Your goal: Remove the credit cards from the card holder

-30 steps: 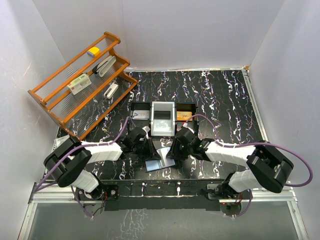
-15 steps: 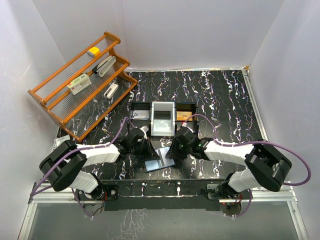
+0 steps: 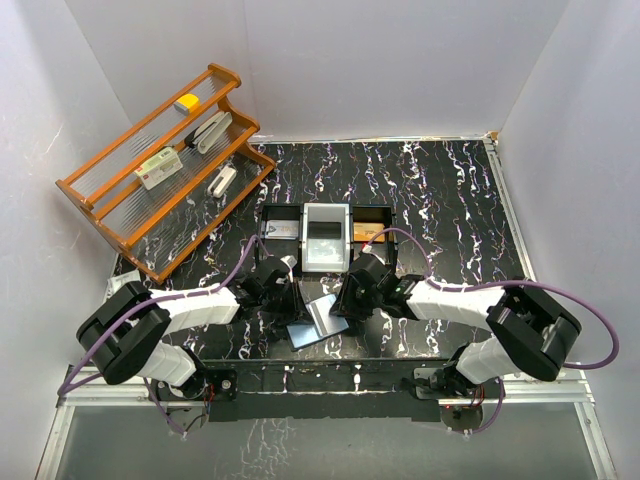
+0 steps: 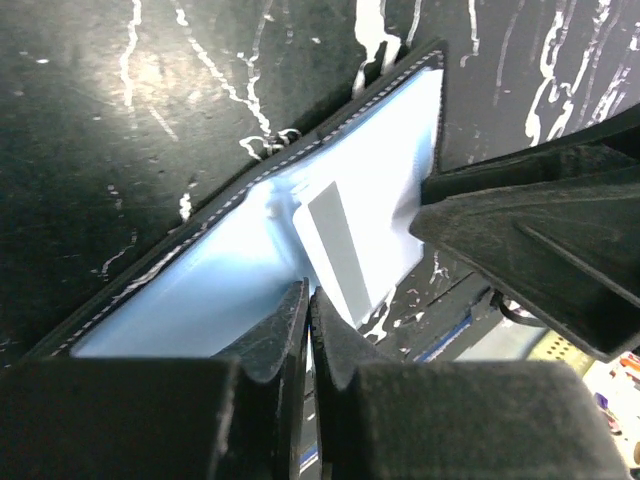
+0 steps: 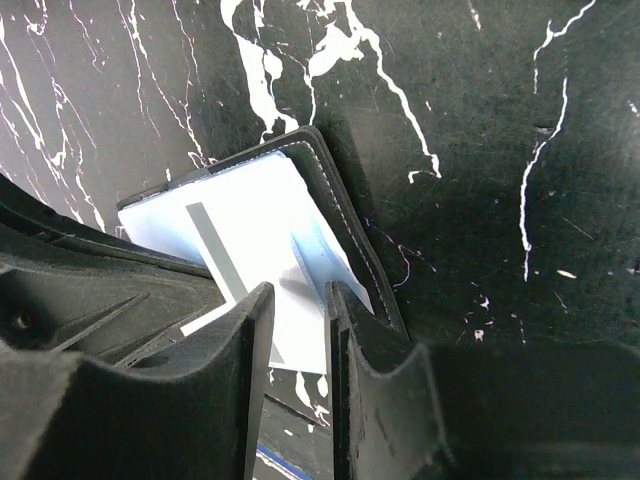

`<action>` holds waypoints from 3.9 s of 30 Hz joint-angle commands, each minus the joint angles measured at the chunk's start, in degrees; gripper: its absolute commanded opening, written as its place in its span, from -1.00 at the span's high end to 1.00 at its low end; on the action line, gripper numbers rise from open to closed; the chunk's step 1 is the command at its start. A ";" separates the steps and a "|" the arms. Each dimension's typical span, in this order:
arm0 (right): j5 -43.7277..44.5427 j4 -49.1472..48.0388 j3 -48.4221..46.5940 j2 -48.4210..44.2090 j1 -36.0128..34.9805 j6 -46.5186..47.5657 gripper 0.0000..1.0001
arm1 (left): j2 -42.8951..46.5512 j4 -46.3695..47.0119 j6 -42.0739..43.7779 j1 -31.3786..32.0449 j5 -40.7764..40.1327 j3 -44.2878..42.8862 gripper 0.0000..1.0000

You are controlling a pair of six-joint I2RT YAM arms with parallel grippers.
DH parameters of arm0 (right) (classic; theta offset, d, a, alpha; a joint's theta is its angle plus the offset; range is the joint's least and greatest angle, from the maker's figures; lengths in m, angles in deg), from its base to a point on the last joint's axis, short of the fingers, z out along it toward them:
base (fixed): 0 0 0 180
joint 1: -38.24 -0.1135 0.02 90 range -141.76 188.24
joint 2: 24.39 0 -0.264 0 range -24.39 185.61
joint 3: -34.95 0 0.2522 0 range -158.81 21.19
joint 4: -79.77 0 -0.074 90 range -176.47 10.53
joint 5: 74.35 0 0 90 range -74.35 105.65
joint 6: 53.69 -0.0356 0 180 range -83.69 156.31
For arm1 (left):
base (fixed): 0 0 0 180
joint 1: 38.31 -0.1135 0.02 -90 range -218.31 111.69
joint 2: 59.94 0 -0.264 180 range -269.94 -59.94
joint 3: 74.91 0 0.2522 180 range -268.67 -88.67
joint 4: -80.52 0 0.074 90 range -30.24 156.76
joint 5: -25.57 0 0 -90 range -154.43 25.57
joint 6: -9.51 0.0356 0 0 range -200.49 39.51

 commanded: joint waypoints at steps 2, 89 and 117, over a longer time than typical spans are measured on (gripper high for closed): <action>2.43 4.28 -0.86 1.96 -0.16 1.51 0.49 | 1.67 -5.58 2.96 0.30 -1.81 -1.04 0.94; 3.76 5.68 3.35 -3.83 0.54 -3.19 1.00 | -5.17 21.78 -7.55 -3.00 8.84 7.18 0.50; 4.33 6.40 3.22 -3.36 0.98 -2.37 1.00 | -1.34 20.68 -5.49 -3.13 6.38 9.94 1.00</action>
